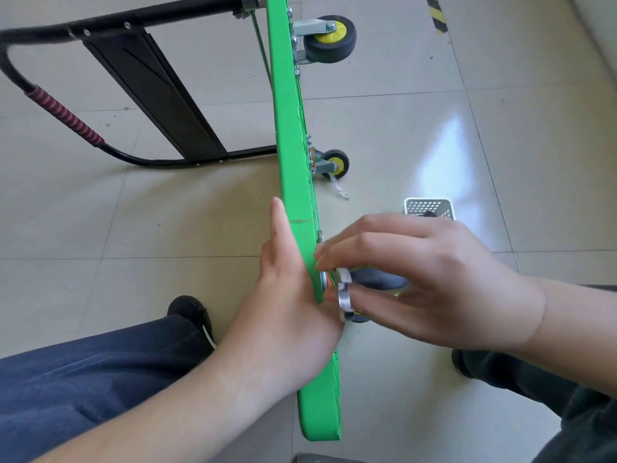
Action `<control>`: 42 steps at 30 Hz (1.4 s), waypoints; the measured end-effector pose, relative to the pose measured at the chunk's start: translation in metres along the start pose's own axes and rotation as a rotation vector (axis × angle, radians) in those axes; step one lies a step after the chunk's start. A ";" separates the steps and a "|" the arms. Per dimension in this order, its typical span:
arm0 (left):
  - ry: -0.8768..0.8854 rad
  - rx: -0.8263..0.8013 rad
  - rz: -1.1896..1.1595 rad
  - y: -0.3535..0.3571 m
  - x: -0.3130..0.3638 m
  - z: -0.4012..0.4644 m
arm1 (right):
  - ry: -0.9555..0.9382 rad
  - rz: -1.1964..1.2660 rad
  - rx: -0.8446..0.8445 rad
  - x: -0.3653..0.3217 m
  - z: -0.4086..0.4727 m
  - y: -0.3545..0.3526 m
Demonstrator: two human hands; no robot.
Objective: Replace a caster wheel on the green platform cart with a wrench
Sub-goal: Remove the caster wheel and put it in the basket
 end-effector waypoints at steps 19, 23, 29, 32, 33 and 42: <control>0.017 0.038 0.114 -0.005 0.006 -0.002 | 1.043 0.622 0.448 0.129 0.048 -0.015; 0.015 0.036 0.120 -0.005 0.008 -0.003 | 1.149 0.620 0.360 0.150 0.043 0.006; 0.010 0.035 0.135 -0.006 0.010 -0.004 | 1.293 0.616 0.250 0.166 0.026 0.027; 0.010 0.031 0.127 -0.006 0.009 -0.004 | 1.354 0.631 0.236 0.169 0.019 0.034; 0.013 0.030 0.120 -0.005 0.009 -0.003 | 1.370 0.634 0.231 0.170 0.016 0.037; 0.025 0.029 0.114 -0.005 0.010 -0.004 | 1.419 0.675 0.167 0.172 0.012 0.056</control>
Point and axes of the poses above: each hand's wrist, its own z-axis towards the middle knuckle, its own y-axis out of the palm, x = y × z, the point moved 8 cm from there along z, towards the middle knuckle, and after that the axes turned 10 degrees about x, right-handed, at the moved point
